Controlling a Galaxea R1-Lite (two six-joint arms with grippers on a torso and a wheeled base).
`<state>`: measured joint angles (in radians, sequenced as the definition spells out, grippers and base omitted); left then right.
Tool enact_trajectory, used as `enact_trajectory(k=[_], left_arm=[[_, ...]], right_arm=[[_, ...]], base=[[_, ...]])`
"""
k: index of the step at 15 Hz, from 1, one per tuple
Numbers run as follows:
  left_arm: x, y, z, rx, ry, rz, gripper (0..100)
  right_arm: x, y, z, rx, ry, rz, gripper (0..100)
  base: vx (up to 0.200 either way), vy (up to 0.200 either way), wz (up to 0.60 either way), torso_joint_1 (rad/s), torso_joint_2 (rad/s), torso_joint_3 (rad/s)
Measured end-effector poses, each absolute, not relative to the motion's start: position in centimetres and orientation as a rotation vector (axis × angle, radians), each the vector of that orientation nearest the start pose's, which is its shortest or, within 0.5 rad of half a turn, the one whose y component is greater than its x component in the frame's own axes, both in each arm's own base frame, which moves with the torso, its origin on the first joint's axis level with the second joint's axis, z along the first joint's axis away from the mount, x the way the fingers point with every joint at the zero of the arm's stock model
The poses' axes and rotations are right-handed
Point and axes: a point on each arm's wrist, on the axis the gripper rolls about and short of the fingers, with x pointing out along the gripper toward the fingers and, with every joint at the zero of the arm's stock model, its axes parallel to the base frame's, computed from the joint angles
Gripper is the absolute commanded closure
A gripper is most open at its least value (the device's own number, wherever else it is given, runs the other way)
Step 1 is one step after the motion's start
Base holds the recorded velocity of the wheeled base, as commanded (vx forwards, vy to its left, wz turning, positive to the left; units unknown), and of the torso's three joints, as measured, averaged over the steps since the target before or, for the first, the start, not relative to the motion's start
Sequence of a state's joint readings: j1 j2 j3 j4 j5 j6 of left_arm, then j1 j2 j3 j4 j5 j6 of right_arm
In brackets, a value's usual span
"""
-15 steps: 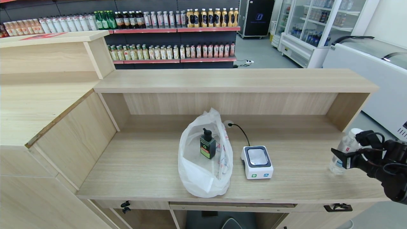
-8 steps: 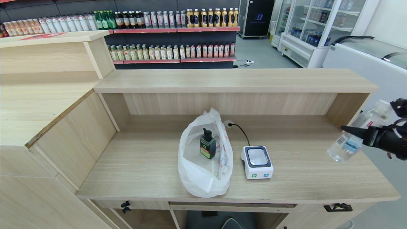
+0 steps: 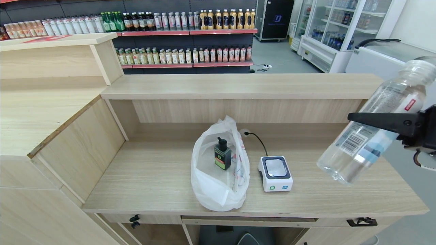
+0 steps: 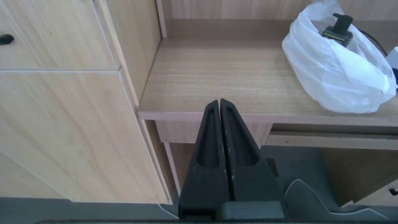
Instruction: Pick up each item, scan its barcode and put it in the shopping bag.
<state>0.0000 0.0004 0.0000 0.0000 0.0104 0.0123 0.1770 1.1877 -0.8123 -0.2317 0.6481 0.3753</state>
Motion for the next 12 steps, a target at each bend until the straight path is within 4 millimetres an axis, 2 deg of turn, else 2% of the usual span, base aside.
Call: enact_trajectory(k=[5,9,12], left_arm=[[-2.3,0.0,7.5,0.012,0.000,0.010,100],[-2.3,0.0,7.5,0.012,0.000,0.010,100],[-2.3,0.0,7.5,0.012,0.000,0.010,100]], right_arm=[[14.7,7.6,28.0,0.359,0.305,0.820,100],[13.3,9.6,27.5,0.332,0.368,0.876,100],[12.6,10.4,28.1,0.324,0.368,0.948,100]], base=[[0.000,0.000,0.00,0.000,0.00,0.000],[0.000,0.000,0.00,0.000,0.00,0.000],[0.000,0.000,0.00,0.000,0.00,0.000]])
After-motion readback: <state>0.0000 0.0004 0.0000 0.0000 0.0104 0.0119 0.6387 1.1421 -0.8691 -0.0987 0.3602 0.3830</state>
